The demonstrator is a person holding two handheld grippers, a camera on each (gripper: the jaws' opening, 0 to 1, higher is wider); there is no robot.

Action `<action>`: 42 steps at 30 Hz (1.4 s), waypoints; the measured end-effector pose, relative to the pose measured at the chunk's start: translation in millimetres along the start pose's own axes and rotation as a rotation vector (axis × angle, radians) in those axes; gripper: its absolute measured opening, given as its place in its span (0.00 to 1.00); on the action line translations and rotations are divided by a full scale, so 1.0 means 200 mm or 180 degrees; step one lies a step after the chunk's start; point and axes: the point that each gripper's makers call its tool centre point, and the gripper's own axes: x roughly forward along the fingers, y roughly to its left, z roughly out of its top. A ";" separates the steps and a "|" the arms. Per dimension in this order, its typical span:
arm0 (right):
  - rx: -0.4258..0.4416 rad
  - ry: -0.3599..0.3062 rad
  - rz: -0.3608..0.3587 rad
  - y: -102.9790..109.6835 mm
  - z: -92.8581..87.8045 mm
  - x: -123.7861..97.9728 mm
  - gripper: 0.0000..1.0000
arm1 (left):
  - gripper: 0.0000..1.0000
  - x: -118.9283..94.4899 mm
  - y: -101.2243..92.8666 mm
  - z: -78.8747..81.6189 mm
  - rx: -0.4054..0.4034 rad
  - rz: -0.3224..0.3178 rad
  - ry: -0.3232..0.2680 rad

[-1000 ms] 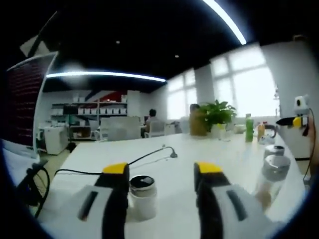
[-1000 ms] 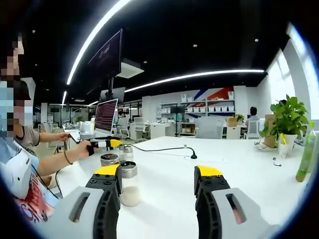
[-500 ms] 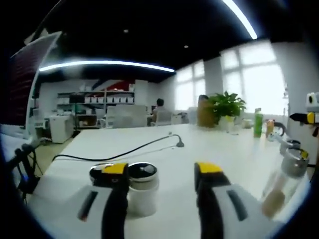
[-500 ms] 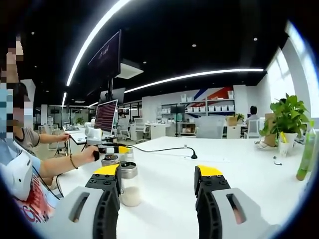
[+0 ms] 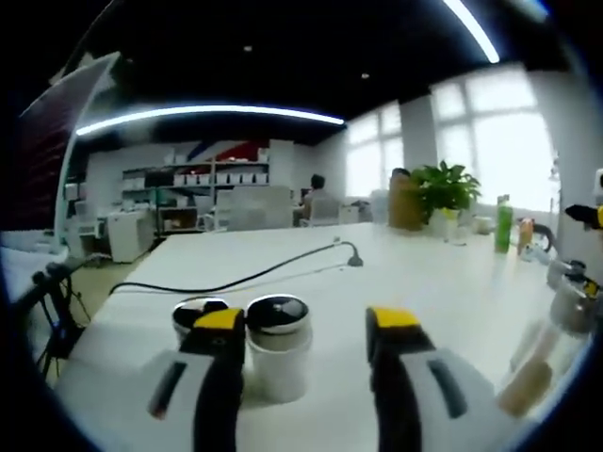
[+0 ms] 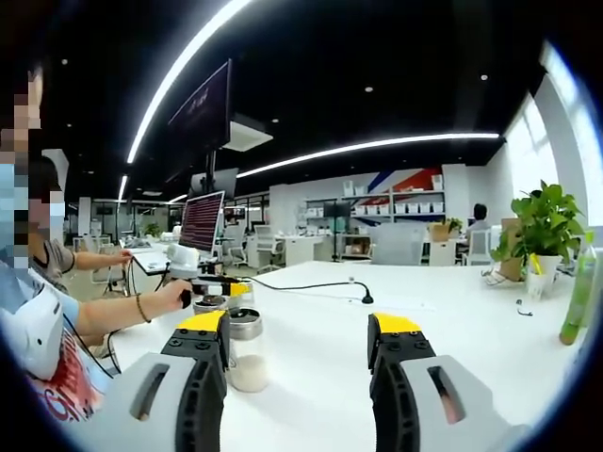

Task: Rotate the seasoning bottle until the label or dispensing opening points toward the visible target arrow and the bottle remains upright within the marked orientation range

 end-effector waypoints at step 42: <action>0.0064 0.0065 0.0064 0.02 -0.04 0.02 0.57 | 0.33 0.11 0.05 -0.06 0.0122 0.0042 -0.0108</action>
